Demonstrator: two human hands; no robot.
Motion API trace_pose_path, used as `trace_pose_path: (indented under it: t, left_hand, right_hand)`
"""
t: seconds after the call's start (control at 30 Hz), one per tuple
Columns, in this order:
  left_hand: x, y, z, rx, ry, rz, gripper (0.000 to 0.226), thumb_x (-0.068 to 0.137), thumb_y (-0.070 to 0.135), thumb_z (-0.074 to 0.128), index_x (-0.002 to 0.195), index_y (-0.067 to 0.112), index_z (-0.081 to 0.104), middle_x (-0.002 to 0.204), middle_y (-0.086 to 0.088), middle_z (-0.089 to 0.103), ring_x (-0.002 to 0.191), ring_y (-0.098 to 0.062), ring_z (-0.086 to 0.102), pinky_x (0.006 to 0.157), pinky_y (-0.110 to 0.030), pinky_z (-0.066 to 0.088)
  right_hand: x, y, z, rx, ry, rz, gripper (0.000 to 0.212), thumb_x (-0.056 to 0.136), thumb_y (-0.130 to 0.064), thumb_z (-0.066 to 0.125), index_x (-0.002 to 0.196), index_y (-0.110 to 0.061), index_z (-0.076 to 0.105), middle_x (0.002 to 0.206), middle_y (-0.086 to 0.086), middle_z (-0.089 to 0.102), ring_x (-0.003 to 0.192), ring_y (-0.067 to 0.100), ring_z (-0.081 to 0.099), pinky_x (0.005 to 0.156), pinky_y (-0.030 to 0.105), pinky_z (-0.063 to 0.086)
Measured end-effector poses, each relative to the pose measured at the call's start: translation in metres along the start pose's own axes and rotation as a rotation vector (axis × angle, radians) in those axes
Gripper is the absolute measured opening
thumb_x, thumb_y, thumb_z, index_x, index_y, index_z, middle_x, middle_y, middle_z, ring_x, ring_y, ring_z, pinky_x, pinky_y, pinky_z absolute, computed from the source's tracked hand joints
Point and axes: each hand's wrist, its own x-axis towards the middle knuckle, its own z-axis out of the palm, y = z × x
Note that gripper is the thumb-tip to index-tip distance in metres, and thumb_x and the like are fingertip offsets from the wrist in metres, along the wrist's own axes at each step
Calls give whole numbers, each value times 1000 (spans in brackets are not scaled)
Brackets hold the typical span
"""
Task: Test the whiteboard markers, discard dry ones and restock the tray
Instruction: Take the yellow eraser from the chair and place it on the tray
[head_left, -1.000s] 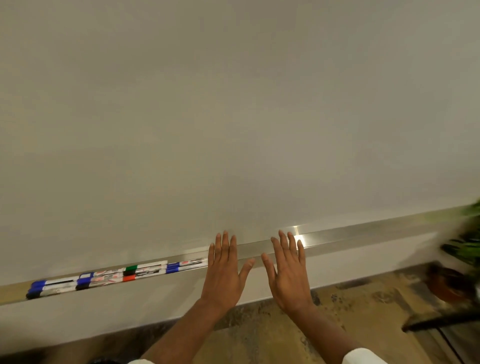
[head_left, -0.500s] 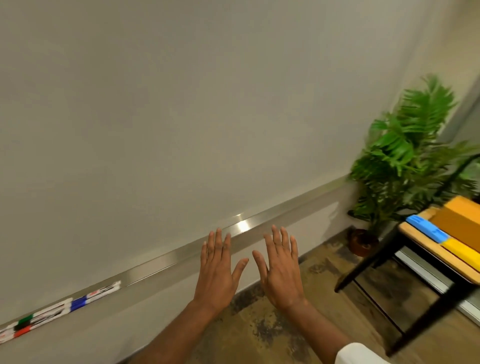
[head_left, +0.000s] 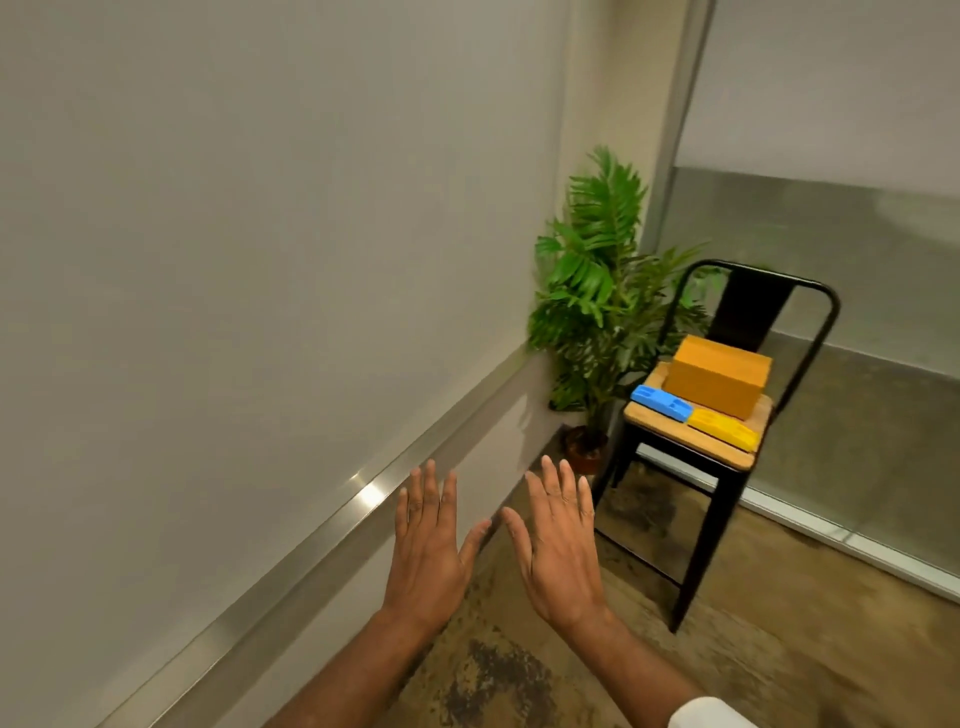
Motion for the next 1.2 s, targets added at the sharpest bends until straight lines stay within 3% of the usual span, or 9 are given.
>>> trace_pose_path:
  t: [0.33,0.43,0.73,0.9,1.07,1.2]
  left_hand:
    - [94,41,30,-43,-81,312,83,98,75,-1,162,21,0,170,-4,-16,155,-16,-24,126,-38,-12]
    - [113,62,40,-71,-101,375,82,99,72,3,163,21,-2,170,-3,-17,154,-15,-27,126,-36,-15]
    - [168,140,89,-98,-167,462,81,98,72,1,162,23,-6,168,-2,-23,151,-13,-33,126,-36,-16]
    - [204,199,124,-98,-148,468,85,94,74,-11,161,23,-4,169,-3,-18,152,-14,-29,127,-38,-11]
    - [241,254,152,-90,-123,493,82,101,70,1,163,17,8,171,-7,-5,157,-18,-18,126,-39,-8]
    - [263,285,171,-77,-145,526,82,101,69,-2,163,15,6,171,-7,-7,156,-18,-20,127,-41,-5]
  right_hand:
    - [30,55,-6,-98,126,260,64,103,-57,22,151,-17,32,164,4,12,152,18,-2,122,47,8]
    - [33,73,-11,-138,148,325,64,103,-58,20,151,-16,33,163,6,14,152,19,0,122,48,10]
    - [53,172,-29,-194,218,452,62,102,-55,29,148,-14,39,162,8,20,152,21,2,122,48,13]
    - [73,244,-45,-205,208,473,63,102,-58,27,149,-16,36,162,6,19,151,19,-3,122,47,10]
    - [93,309,-64,-197,210,459,66,101,-60,21,150,-17,33,163,5,17,152,19,-1,122,48,11]
    - [107,348,-70,-192,211,471,66,102,-59,24,149,-15,35,161,7,21,151,22,4,121,49,15]
